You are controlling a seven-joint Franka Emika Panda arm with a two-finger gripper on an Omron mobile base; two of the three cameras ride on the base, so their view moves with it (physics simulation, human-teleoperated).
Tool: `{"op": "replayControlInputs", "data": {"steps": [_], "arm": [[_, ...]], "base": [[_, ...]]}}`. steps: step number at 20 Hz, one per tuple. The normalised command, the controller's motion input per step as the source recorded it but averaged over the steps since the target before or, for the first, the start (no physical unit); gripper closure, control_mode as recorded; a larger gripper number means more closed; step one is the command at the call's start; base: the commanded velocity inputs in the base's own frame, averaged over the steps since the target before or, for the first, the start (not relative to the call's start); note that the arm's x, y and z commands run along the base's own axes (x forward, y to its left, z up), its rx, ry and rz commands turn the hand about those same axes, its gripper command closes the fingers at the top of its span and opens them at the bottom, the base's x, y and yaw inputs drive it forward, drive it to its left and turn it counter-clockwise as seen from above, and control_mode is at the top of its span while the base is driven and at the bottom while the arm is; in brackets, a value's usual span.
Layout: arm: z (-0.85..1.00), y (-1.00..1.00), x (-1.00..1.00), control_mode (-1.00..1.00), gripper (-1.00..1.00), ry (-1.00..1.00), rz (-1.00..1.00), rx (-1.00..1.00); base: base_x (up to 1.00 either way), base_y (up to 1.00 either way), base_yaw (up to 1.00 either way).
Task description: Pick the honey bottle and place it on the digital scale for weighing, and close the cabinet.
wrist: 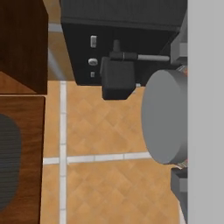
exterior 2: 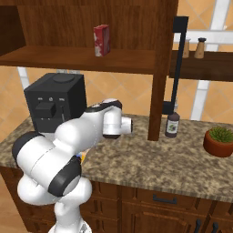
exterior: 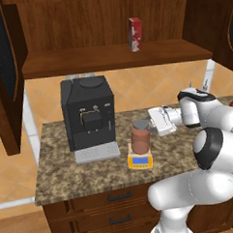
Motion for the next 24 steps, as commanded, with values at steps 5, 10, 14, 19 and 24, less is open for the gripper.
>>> {"op": "replayControlInputs", "data": {"steps": [5, 10, 14, 19, 24], "arm": [[-0.01, 0.02, 0.0, -1.0, -1.0, 0.0, 0.0, 0.0], [0.0, -0.06, 0.0, -1.0, -1.0, 0.0, 0.0, 0.0], [0.0, -0.02, 0.0, -1.0, -1.0, 0.0, 0.0, 0.0], [0.0, -0.1, -0.05, -1.0, -1.0, -0.01, 0.0, 0.01], [0.0, -0.12, -0.02, -1.0, -1.0, -0.04, 0.0, 0.01]], "base": [[0.0, 0.0, 0.0], [0.0, 0.0, 0.0], [0.0, 0.0, 0.0], [0.0, 0.0, 0.0], [0.0, 0.0, 0.0]]}}
